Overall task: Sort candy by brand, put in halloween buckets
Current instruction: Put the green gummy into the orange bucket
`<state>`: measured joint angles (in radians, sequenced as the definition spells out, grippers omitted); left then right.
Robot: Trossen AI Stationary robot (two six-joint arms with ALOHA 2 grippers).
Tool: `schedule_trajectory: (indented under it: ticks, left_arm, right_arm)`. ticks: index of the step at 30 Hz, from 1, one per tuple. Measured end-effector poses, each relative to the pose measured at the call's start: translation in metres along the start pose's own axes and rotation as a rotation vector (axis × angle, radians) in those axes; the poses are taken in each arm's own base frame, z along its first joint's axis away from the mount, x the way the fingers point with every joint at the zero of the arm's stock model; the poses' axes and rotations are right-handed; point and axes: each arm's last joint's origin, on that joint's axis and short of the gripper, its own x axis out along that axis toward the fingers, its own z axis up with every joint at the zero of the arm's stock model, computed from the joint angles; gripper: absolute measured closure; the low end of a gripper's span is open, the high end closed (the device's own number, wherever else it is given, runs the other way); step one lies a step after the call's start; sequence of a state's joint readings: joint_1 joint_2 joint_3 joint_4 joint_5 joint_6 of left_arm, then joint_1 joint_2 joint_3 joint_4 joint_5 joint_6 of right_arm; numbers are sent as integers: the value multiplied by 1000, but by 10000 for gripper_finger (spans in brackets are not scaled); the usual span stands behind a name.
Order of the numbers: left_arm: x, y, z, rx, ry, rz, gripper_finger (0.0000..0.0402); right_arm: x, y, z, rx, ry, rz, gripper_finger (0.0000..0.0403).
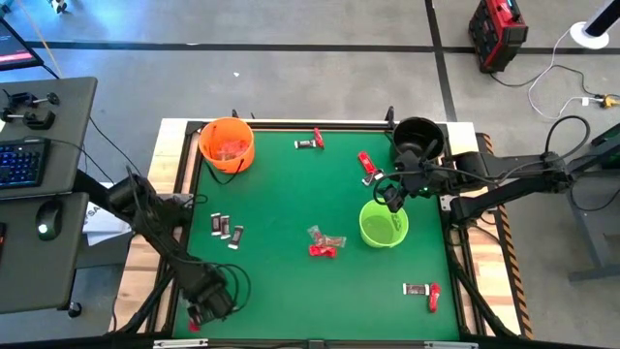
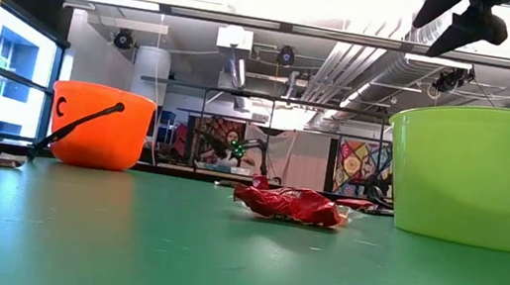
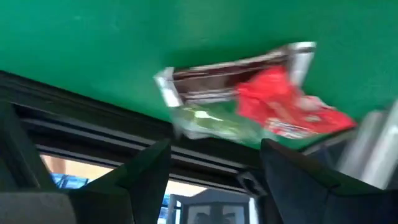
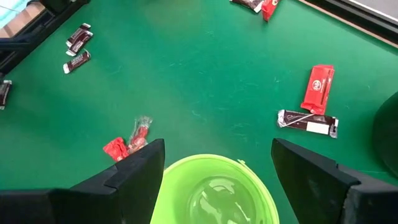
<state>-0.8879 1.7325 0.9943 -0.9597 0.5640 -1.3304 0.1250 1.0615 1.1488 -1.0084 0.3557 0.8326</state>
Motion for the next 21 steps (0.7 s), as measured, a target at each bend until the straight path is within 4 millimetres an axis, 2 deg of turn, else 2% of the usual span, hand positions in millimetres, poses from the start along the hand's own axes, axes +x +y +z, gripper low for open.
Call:
schedule_trajectory:
  ticks: [12,21]
  left_arm:
    - [18,-2,5,65,15,-105,165]
    - [23,4,5,30,43,-84,165]
  right_arm:
    - [0,0,0,8,-3,3,114]
    - [0,0,0,10,-3,3,114]
